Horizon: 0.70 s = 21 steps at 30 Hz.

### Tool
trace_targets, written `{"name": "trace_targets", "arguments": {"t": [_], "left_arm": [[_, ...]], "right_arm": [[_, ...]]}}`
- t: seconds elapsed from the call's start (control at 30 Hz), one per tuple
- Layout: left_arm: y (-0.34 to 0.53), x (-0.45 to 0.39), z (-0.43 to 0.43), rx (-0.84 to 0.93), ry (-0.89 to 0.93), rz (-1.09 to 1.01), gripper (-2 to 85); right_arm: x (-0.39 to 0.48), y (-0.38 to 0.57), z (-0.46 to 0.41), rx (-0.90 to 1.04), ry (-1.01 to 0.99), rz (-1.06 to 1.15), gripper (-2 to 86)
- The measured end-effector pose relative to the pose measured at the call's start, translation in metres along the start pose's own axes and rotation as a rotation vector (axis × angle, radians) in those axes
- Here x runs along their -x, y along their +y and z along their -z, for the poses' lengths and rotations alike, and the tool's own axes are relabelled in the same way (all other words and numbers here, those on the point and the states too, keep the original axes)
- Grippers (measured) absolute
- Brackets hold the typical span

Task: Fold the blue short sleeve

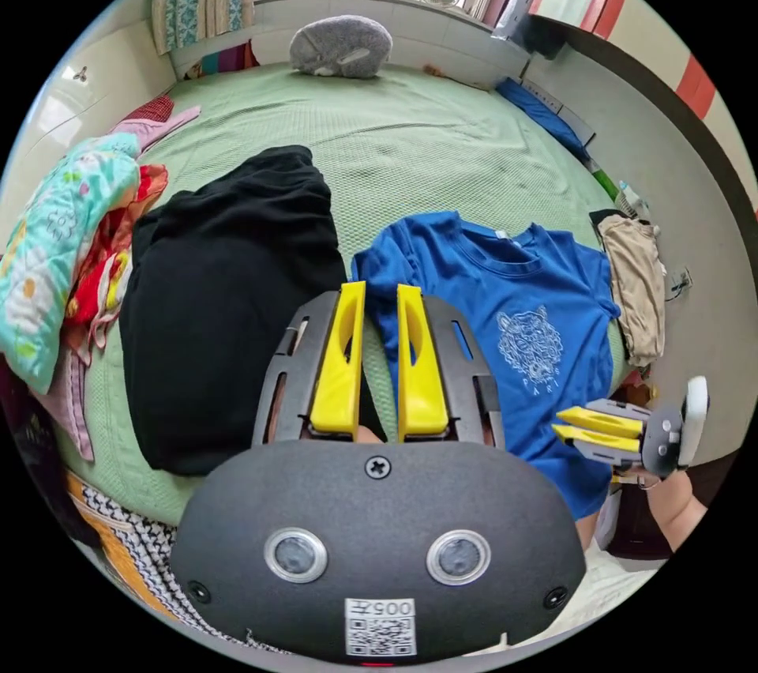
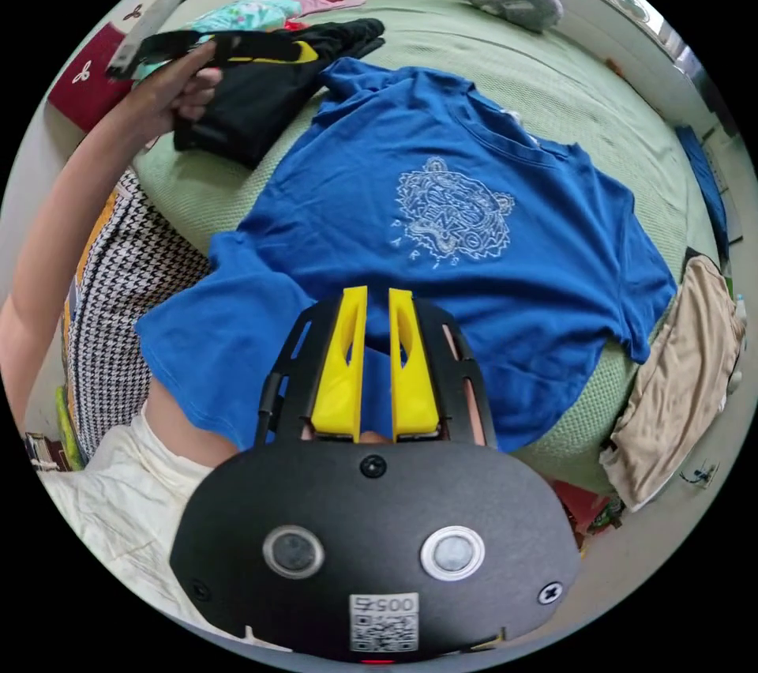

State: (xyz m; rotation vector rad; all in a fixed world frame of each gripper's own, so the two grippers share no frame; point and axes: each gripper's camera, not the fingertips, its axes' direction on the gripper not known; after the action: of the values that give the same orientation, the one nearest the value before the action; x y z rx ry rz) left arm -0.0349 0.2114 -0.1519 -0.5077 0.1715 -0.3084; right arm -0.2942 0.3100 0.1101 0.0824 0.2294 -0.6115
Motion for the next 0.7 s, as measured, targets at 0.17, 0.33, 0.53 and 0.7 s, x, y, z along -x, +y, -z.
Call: {"name": "trace_targets", "arguments": {"t": [0.17,0.33,0.53,0.7], "left_arm": [[-0.028,0.001,-0.039,0.115,-0.064,-0.035,7.3],[-0.036,0.002,-0.039,0.079,-0.025,-0.017,4.0],[-0.072,-0.009,-0.008,0.085,-0.008,-0.115,2.3],[-0.123,-0.007,0.009,0.111,-0.153,-0.117,2.1]], "right_arm": [[0.001,-0.002,-0.011,0.015,-0.007,0.050,2.7],[-0.008,-0.016,-0.039,0.120,-0.077,-0.017,2.1],[-0.004,-0.023,-0.052,0.141,-0.033,0.015,1.5],[-0.008,-0.026,-0.061,0.140,-0.038,0.018,1.3]]}}
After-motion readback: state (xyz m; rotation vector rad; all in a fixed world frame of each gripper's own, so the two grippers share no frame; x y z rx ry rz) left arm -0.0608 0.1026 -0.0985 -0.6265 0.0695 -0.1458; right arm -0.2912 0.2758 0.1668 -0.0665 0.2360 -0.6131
